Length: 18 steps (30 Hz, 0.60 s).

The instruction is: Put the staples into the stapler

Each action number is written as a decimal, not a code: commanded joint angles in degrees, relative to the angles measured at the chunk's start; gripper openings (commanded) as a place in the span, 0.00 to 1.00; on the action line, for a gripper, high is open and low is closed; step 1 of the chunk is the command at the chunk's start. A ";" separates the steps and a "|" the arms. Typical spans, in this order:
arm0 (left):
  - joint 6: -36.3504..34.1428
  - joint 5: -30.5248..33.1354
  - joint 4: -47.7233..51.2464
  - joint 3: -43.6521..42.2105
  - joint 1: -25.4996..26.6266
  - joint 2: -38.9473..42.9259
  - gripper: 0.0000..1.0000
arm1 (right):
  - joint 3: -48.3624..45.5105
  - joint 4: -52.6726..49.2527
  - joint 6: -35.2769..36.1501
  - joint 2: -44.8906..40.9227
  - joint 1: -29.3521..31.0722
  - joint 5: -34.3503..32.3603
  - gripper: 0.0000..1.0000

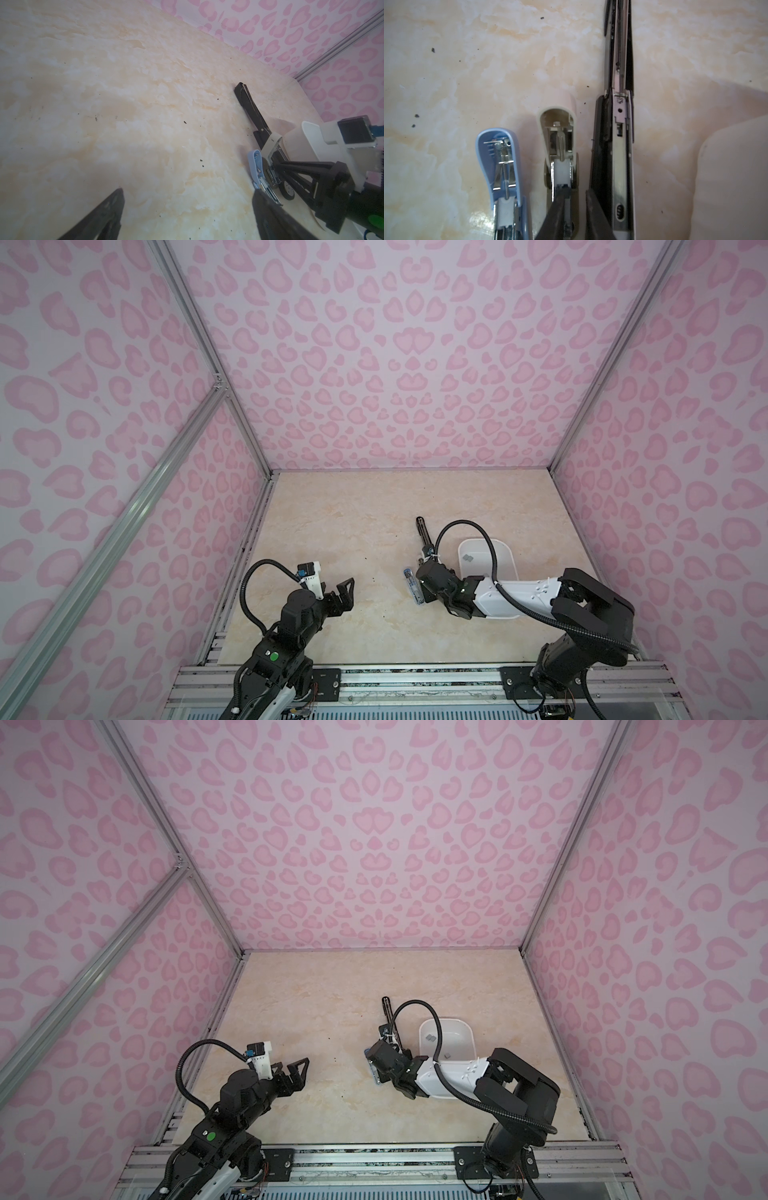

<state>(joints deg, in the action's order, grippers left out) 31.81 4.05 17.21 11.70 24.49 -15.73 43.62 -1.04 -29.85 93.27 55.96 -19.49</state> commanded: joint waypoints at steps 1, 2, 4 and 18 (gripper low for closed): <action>-0.08 -0.24 -1.61 -0.37 0.01 0.01 0.97 | 0.20 -0.19 -0.61 0.70 0.03 -0.55 0.20; -0.08 -0.19 -1.61 -0.36 0.04 0.04 0.97 | 0.15 -0.19 -0.65 0.81 0.03 -0.53 0.20; -0.08 -0.20 -1.61 -0.25 0.05 0.00 0.97 | 0.14 -0.19 -0.78 1.01 0.04 -0.38 0.20; -0.08 -0.28 -1.49 -0.36 0.04 0.20 0.97 | -2.92 -0.25 -2.15 -1.50 0.18 0.74 0.18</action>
<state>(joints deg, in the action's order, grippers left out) 31.81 4.05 17.21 11.66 24.49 -15.55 41.12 -0.58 -31.31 91.85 55.99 -18.98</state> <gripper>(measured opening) 0.969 0.181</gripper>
